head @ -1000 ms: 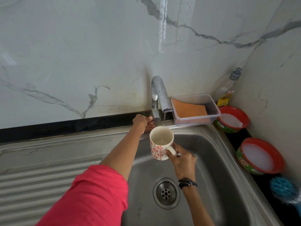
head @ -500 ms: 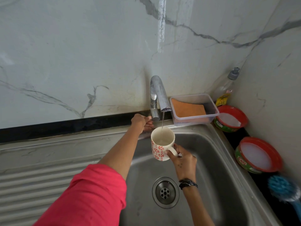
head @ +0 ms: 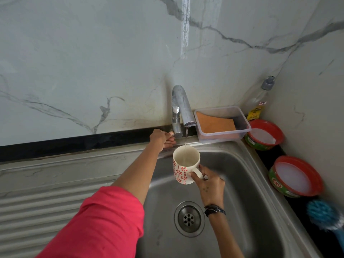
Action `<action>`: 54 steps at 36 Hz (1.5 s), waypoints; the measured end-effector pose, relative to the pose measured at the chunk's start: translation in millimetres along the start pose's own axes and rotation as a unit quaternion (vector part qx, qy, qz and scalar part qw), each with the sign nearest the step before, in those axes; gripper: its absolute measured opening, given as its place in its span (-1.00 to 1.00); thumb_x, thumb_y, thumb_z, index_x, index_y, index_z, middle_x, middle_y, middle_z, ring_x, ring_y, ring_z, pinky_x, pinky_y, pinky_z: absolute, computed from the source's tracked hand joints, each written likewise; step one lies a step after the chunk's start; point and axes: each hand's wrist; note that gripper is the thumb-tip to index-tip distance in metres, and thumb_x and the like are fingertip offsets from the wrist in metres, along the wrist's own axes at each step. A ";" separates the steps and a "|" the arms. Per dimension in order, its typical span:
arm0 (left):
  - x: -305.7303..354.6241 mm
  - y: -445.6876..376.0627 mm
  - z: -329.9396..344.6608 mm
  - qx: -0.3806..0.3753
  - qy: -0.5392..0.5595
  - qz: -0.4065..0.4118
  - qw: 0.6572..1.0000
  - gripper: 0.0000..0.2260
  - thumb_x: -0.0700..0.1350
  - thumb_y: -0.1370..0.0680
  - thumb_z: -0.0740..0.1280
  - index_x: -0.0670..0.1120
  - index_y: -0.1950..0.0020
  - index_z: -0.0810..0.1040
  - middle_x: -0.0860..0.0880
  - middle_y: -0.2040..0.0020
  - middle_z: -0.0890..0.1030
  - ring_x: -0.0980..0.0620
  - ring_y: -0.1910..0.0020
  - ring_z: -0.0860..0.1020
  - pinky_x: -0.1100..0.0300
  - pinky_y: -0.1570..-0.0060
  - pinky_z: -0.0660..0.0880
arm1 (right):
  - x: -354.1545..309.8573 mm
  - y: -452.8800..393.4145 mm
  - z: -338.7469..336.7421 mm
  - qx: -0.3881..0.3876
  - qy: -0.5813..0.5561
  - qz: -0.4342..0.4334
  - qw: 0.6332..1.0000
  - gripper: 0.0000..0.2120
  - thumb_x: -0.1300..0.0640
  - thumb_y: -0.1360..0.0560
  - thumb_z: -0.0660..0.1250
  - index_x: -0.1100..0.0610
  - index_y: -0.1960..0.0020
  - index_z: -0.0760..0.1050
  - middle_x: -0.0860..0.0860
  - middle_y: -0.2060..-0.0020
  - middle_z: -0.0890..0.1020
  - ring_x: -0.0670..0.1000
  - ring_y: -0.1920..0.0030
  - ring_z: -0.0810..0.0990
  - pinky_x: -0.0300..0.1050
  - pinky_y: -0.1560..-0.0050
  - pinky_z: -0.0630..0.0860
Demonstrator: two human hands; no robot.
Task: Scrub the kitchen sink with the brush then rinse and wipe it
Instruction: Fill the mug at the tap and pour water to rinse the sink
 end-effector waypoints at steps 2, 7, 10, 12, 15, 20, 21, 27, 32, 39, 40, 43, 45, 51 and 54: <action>0.3 1.0 0.1 -0.001 0.002 0.000 1.000 -0.73 -0.24 -0.57 0.25 -0.40 -0.19 0.45 -0.35 -0.13 0.55 -0.23 -0.11 0.57 0.05 0.01 0.54 | 2.2 0.5 1.5 0.005 -0.009 -0.007 1.000 -0.80 0.20 -0.38 0.47 0.18 -0.01 0.64 -0.25 0.37 0.53 -0.25 0.29 0.51 -0.49 0.29 0.44; 0.7 4.3 -0.3 -0.002 0.007 0.001 1.000 -0.72 -0.25 -0.57 0.24 -0.41 -0.20 0.44 -0.34 0.03 0.58 -0.25 -0.15 0.55 0.02 0.01 0.52 | 8.6 3.4 7.0 0.028 -0.019 -0.032 0.999 -0.77 0.25 -0.36 0.48 0.18 -0.02 0.64 -0.31 0.35 0.54 -0.28 0.28 0.54 -0.55 0.23 0.43; 0.5 3.5 -0.2 -0.004 0.006 -0.001 1.000 -0.72 -0.24 -0.58 0.24 -0.41 -0.20 0.45 -0.25 0.17 0.57 -0.24 -0.14 0.55 0.03 0.04 0.53 | 12.8 5.3 11.0 0.035 -0.029 -0.043 0.998 -0.70 0.27 -0.35 0.48 0.13 -0.08 0.63 -0.34 0.27 0.55 -0.37 0.22 0.56 -0.60 0.19 0.39; 0.8 3.2 0.4 -0.002 0.005 -0.002 1.000 -0.72 -0.24 -0.58 0.24 -0.40 -0.20 0.45 -0.30 0.05 0.59 -0.23 -0.14 0.56 0.03 0.00 0.52 | 14.6 5.5 12.2 0.042 -0.040 -0.044 0.997 -0.66 0.28 -0.35 0.48 0.13 -0.12 0.61 -0.30 0.24 0.56 -0.44 0.18 0.53 -0.62 0.17 0.38; 0.9 1.0 0.1 0.001 0.002 -0.001 1.000 -0.72 -0.24 -0.57 0.25 -0.39 -0.20 0.46 -0.34 -0.12 0.56 -0.22 -0.13 0.57 0.05 0.01 0.52 | 17.1 4.5 13.9 0.049 -0.059 -0.039 0.996 -0.64 0.30 -0.35 0.48 0.14 -0.13 0.60 -0.25 0.22 0.58 -0.46 0.19 0.52 -0.63 0.16 0.37; -0.6 -0.9 -1.5 -0.004 0.011 -0.001 1.000 -0.72 -0.25 -0.57 0.25 -0.39 -0.21 0.44 -0.34 -0.15 0.54 -0.22 -0.14 0.56 0.05 -0.01 0.52 | 19.8 5.5 18.9 0.073 -0.076 -0.028 0.994 -0.66 0.32 -0.36 0.46 0.19 -0.13 0.59 -0.18 0.22 0.59 -0.50 0.27 0.49 -0.67 0.20 0.33; -0.7 -0.4 -1.3 -0.005 0.013 -0.001 1.000 -0.71 -0.25 -0.57 0.25 -0.39 -0.22 0.44 -0.34 -0.15 0.54 -0.22 -0.14 0.56 0.05 0.00 0.52 | 20.3 6.0 19.9 0.079 -0.081 -0.026 0.993 -0.65 0.33 -0.36 0.45 0.20 -0.14 0.59 -0.19 0.19 0.58 -0.51 0.26 0.49 -0.67 0.19 0.33; -0.7 0.2 -1.3 -0.006 0.009 0.000 1.000 -0.71 -0.24 -0.57 0.25 -0.38 -0.23 0.44 -0.33 -0.15 0.55 -0.21 -0.15 0.56 0.07 0.02 0.51 | 22.2 7.5 21.3 0.084 -0.087 -0.007 0.993 -0.66 0.32 -0.37 0.45 0.21 -0.14 0.59 -0.11 0.16 0.60 -0.47 0.21 0.48 -0.69 0.19 0.31; -0.1 -0.4 -1.8 -0.008 0.010 -0.005 1.000 -0.72 -0.24 -0.57 0.24 -0.39 -0.22 0.44 -0.34 -0.16 0.54 -0.21 -0.16 0.55 0.04 -0.04 0.51 | 23.2 8.2 18.6 0.061 -0.097 0.013 0.993 -0.68 0.31 -0.39 0.44 0.19 -0.14 0.59 -0.15 0.23 0.59 -0.51 0.26 0.48 -0.66 0.22 0.33; -0.9 -2.2 -0.5 -0.007 0.006 -0.007 1.000 -0.72 -0.23 -0.57 0.24 -0.39 -0.21 0.45 -0.33 -0.17 0.54 -0.20 -0.17 0.55 0.06 -0.03 0.50 | 23.8 10.4 17.7 0.048 -0.093 0.037 0.994 -0.68 0.29 -0.39 0.44 0.16 -0.14 0.59 -0.15 0.26 0.59 -0.48 0.27 0.51 -0.66 0.23 0.34; -0.9 -2.3 -0.3 -0.006 0.005 -0.008 1.000 -0.72 -0.23 -0.57 0.24 -0.39 -0.21 0.45 -0.32 -0.17 0.54 -0.20 -0.17 0.55 0.06 -0.04 0.50 | 23.3 10.6 17.7 0.044 -0.092 0.039 0.994 -0.69 0.29 -0.39 0.44 0.16 -0.13 0.60 -0.16 0.28 0.58 -0.46 0.29 0.51 -0.66 0.25 0.34; -1.7 -3.4 -0.6 -0.004 0.003 -0.004 1.000 -0.72 -0.22 -0.57 0.24 -0.39 -0.19 0.47 -0.32 -0.16 0.55 -0.20 -0.16 0.56 0.07 -0.04 0.51 | 21.6 11.4 17.7 0.038 -0.082 0.039 0.995 -0.73 0.28 -0.40 0.44 0.15 -0.10 0.61 -0.12 0.33 0.57 -0.26 0.32 0.56 -0.65 0.27 0.35; -2.7 -4.3 -1.0 -0.002 0.001 -0.002 1.000 -0.73 -0.22 -0.57 0.25 -0.38 -0.18 0.48 -0.32 -0.16 0.55 -0.20 -0.15 0.56 0.07 -0.05 0.51 | 21.1 11.3 17.6 0.038 -0.081 0.039 0.995 -0.75 0.28 -0.39 0.44 0.15 -0.07 0.62 -0.10 0.34 0.57 -0.25 0.33 0.55 -0.64 0.28 0.35; -3.4 -6.1 -1.7 0.002 0.000 -0.007 1.000 -0.72 -0.20 -0.56 0.27 -0.36 -0.17 0.49 -0.31 -0.15 0.56 -0.19 -0.14 0.57 0.08 -0.04 0.52 | 20.4 9.9 16.2 0.035 -0.087 0.041 0.995 -0.78 0.28 -0.39 0.45 0.17 -0.03 0.62 -0.06 0.31 0.62 -0.39 0.36 0.50 -0.62 0.29 0.36; -4.9 -7.7 -4.3 0.005 0.017 -0.007 1.000 -0.71 -0.20 -0.53 0.31 -0.37 -0.16 0.49 -0.30 -0.14 0.56 -0.19 -0.12 0.57 0.06 -0.05 0.53 | 18.9 9.6 14.7 0.035 -0.096 0.045 0.994 -0.74 0.29 -0.38 0.45 0.18 -0.06 0.62 -0.21 0.29 0.60 -0.43 0.32 0.52 -0.63 0.27 0.37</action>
Point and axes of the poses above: each hand's wrist, its own y-axis away from the middle knuckle, its own z-axis out of the palm, x = y × z
